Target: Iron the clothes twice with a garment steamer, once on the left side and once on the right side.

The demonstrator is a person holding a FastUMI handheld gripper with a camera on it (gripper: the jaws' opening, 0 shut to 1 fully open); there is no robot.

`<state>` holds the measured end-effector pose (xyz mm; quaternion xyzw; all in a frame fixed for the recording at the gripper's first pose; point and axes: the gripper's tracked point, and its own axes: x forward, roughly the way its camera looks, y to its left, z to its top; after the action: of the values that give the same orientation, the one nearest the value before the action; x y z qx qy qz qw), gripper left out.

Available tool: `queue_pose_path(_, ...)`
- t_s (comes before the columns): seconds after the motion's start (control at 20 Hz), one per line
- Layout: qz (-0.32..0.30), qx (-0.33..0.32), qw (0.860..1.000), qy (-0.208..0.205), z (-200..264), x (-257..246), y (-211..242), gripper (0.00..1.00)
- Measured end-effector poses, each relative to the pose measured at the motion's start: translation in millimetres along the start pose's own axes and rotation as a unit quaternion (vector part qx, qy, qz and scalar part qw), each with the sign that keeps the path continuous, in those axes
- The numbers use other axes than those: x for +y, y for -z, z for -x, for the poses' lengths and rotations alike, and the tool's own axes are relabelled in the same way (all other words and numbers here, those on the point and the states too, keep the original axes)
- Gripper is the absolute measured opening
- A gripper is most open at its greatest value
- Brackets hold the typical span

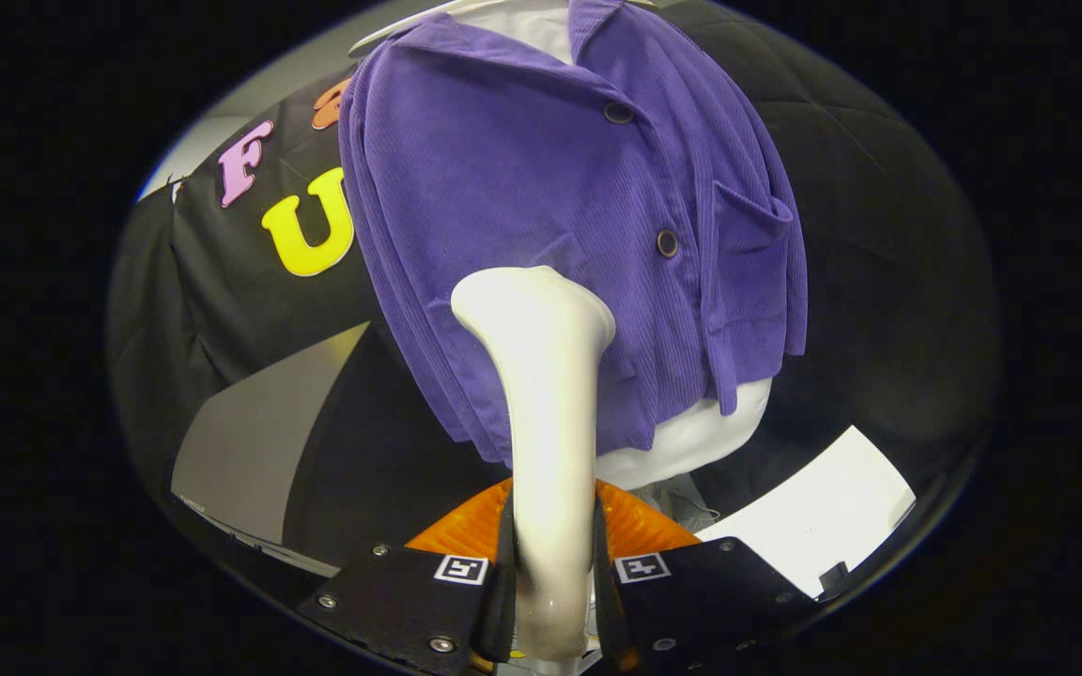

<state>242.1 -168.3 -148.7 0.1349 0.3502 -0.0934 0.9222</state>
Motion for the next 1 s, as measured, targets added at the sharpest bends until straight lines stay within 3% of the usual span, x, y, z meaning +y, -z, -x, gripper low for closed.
queue_pose_path(0.65, -0.001, 0.097, 0.995, 0.018, -51, -23, 110, 0.35)
queue_pose_path(1.0, -0.022, 0.047, 0.999, -0.004, -14, -21, 80, 0.35)
